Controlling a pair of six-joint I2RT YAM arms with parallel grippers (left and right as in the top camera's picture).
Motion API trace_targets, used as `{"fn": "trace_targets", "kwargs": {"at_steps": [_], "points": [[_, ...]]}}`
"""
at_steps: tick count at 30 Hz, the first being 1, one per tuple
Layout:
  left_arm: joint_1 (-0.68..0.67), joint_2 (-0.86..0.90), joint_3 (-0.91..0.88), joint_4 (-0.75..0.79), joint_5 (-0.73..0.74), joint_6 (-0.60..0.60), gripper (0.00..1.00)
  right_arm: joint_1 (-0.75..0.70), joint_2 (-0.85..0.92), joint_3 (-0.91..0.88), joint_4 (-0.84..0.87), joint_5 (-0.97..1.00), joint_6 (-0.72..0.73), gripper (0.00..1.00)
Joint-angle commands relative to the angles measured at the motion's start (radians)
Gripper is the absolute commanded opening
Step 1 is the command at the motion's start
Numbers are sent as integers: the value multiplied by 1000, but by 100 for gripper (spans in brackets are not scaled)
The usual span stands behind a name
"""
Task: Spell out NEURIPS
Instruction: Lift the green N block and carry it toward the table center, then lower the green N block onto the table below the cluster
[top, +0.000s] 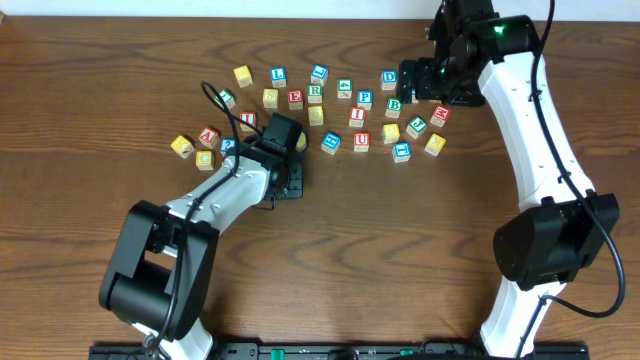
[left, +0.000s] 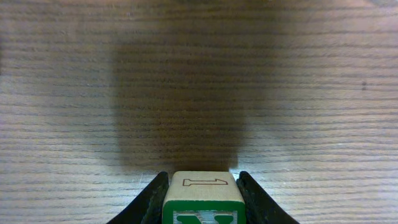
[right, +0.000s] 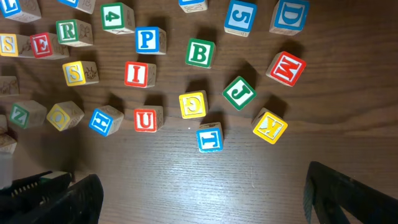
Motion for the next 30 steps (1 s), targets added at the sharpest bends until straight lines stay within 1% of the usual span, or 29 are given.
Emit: {"fn": "trace_targets", "kwargs": {"at_steps": [1,5,7,9,14,16,19,30], "points": [[0,20,-3,-1,2,19,33,3,-5,18,-8,8,-7,99],[0,25,-3,2,9,20,45,3,-5,18,-12,8,-7,99],[0,25,-3,3,9,20,48,3,-5,18,-12,8,-7,99],[0,25,-1,3,9,21,49,3,-5,18,-12,8,-7,99],[0,24,5,2,9,24,47,3,-5,18,-11,8,-7,99],[0,24,5,2,9,25,40,3,-5,18,-11,8,-7,99],[0,23,10,2,9,37,36,3,-5,18,-11,8,-7,99],[0,23,26,44,8,77,36,3,-5,18,-4,8,-7,99]]}}
